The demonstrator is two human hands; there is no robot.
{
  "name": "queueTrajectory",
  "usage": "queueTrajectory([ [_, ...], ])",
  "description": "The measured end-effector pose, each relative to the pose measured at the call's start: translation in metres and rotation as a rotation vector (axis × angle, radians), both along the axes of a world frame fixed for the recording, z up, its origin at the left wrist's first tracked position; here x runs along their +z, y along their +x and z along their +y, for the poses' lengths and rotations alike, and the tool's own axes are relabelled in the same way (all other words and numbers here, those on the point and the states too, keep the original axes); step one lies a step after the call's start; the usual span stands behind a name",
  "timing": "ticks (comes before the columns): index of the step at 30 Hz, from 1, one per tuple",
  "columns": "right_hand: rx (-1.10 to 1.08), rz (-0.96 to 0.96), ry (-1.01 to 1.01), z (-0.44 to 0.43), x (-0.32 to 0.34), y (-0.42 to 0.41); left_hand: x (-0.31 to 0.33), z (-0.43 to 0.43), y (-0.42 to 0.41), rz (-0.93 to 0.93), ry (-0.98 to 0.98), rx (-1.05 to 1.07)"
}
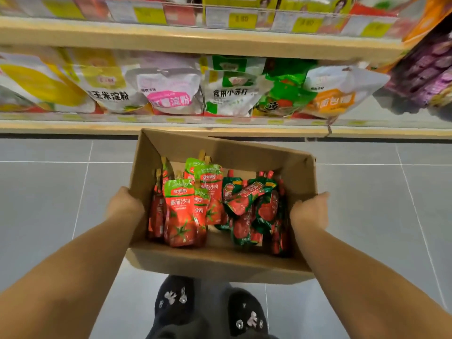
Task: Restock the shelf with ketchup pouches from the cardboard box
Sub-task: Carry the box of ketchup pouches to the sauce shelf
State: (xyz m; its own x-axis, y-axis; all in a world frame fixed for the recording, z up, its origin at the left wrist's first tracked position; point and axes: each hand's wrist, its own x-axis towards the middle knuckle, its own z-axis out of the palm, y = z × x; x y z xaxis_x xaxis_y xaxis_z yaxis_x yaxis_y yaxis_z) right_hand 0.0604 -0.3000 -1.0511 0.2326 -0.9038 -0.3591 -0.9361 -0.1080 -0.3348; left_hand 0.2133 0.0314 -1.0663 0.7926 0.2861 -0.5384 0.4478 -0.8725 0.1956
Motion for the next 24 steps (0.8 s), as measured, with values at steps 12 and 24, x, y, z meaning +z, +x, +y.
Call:
queueTrajectory([
  [12, 0.040, 0.107, 0.169, -0.005, 0.044, -0.004, 0.045, 0.032, -0.006, 0.004, 0.024, -0.062],
  [24, 0.282, 0.157, 0.242, 0.074, 0.217, 0.055, 0.226, 0.151, -0.063, 0.070, 0.050, 0.217],
])
